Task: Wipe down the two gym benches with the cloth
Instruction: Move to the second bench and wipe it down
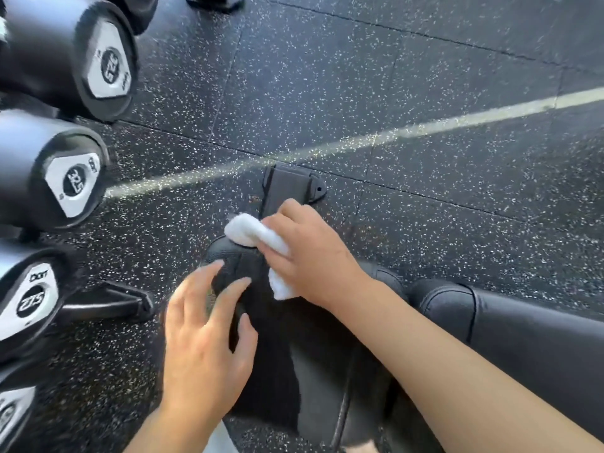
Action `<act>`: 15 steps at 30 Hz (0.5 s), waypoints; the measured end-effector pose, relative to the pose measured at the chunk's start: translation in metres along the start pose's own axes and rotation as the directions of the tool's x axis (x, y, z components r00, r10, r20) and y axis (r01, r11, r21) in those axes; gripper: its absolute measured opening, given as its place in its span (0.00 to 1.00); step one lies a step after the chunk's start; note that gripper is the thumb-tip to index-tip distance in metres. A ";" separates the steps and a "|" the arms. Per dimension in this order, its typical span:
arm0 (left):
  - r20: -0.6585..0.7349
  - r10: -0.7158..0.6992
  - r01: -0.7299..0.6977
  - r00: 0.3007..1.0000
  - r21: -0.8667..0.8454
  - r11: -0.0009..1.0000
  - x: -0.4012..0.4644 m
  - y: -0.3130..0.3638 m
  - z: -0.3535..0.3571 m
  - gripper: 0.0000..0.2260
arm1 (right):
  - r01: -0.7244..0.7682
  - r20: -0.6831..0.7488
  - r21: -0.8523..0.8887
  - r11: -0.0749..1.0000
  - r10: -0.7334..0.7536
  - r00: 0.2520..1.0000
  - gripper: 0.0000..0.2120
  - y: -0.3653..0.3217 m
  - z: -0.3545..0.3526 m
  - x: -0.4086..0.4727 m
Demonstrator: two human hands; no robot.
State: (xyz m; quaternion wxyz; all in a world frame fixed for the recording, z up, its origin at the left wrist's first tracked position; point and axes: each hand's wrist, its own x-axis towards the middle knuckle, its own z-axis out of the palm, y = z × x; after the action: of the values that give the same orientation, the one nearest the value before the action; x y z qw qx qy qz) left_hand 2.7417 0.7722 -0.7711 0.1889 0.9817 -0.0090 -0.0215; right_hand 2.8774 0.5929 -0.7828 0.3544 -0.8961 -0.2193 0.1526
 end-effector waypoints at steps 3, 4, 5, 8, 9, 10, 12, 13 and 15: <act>0.079 0.085 -0.085 0.993 0.005 0.996 0.001 0.035 0.021 0.23 | -0.101 0.072 0.094 0.990 0.095 0.993 0.07 0.038 -0.036 -0.045; 0.069 0.061 -0.062 0.996 0.010 0.998 0.000 0.043 0.028 0.23 | -0.149 0.100 0.136 0.979 0.136 0.986 0.06 0.052 -0.049 -0.061; 0.046 0.039 -0.040 0.998 0.018 0.999 -0.001 0.047 0.034 0.24 | -0.198 0.140 0.165 0.966 0.176 0.974 0.06 0.064 -0.061 -0.075; 0.009 0.030 -0.030 1.000 0.032 0.999 -0.002 0.045 0.042 0.24 | -0.297 0.254 0.197 0.934 0.244 0.936 0.07 0.088 -0.081 -0.096; 0.007 0.030 -0.031 1.000 0.037 0.999 -0.002 0.044 0.042 0.25 | -0.308 0.274 0.210 0.928 0.247 0.930 0.07 0.090 -0.081 -0.095; 0.007 0.031 -0.031 0.999 0.037 0.999 -0.002 0.044 0.042 0.25 | -0.312 0.281 0.234 0.921 0.243 0.928 0.06 0.089 -0.079 -0.089; 0.008 0.037 -0.038 0.999 0.037 0.999 -0.003 0.046 0.043 0.25 | -0.278 0.274 0.265 0.923 0.204 0.940 0.06 0.080 -0.068 -0.068; 0.004 0.042 -0.042 0.999 0.036 0.998 -0.002 0.047 0.044 0.25 | -0.255 0.282 0.258 0.932 0.180 0.942 0.07 0.074 -0.060 -0.053; 0.006 0.039 -0.039 0.999 0.041 0.998 -0.001 0.045 0.045 0.25 | -0.215 0.320 0.223 0.951 0.137 0.937 0.10 0.057 -0.040 -0.017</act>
State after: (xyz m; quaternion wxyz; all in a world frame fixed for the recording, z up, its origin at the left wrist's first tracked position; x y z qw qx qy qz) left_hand 2.7381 0.7138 -0.7962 0.1691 0.9850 -0.0292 -0.0201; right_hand 2.8962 0.5248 -0.7931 0.4136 -0.8256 -0.1674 0.3453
